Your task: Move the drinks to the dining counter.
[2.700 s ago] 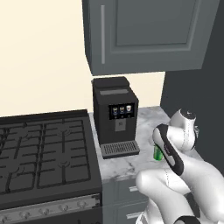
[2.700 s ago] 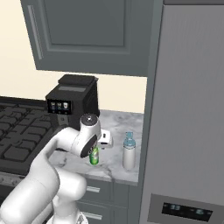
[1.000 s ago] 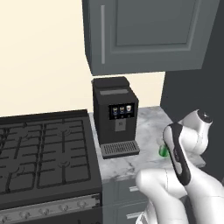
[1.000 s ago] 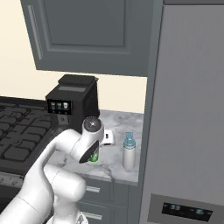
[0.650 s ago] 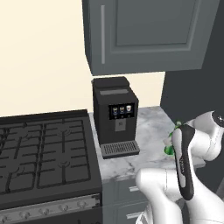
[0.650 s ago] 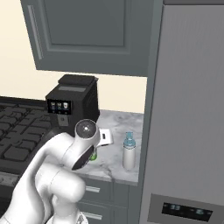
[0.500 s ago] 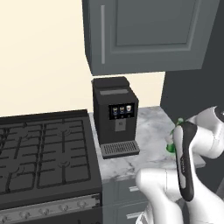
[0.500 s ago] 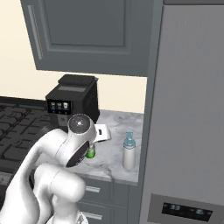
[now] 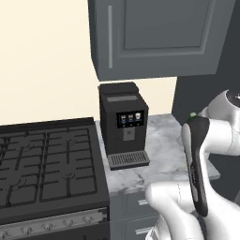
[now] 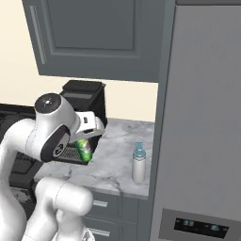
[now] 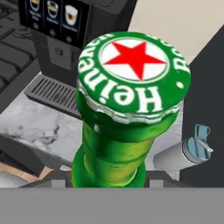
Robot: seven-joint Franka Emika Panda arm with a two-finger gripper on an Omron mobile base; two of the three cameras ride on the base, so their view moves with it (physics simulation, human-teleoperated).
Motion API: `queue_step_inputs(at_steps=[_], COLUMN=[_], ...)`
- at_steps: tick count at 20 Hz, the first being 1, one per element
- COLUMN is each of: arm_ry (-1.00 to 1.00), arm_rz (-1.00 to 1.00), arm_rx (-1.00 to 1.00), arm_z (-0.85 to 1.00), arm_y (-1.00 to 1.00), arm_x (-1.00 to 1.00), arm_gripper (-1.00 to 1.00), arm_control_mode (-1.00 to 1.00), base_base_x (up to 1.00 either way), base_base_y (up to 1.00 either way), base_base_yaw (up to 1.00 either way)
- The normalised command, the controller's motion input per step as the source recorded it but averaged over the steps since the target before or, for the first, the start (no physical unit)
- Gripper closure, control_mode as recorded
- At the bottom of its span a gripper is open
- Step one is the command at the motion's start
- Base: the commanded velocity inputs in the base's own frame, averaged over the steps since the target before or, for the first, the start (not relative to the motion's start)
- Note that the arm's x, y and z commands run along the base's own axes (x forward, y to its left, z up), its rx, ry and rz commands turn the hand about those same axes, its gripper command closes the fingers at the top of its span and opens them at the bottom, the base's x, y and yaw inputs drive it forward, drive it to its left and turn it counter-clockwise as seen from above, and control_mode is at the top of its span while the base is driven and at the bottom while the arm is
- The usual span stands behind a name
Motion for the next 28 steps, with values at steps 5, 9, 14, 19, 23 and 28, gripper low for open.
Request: queue_step_inputs(at_steps=[5,9,14,19,23,28], arm_ry=[0.15,-0.24,-0.31,-0.13,0.0,0.0], arm_rz=[-0.1,-0.08,-0.02,0.0,0.0,0.0], arm_rx=[0.0,0.0,0.0,0.0,0.0,0.0], arm_z=[0.64,0.04,-0.01,0.33,0.72,0.59], arm_y=[0.03,0.0,0.0,0.0,0.0,0.02], arm_x=[-0.75,-0.97,-0.54,-0.22,-0.33,-0.53], arm_gripper=[1.0,1.0,1.0,1.0,1.0,1.0], arm_control_mode=[-1.0,-1.0,-1.0,-1.0,-1.0,-1.0], base_base_x=[0.0,0.0,0.0,0.0,0.0,0.0], base_base_y=[0.0,0.0,0.0,0.0,0.0,0.0], base_base_yaw=[0.0,0.0,0.0,0.0,0.0,0.0])
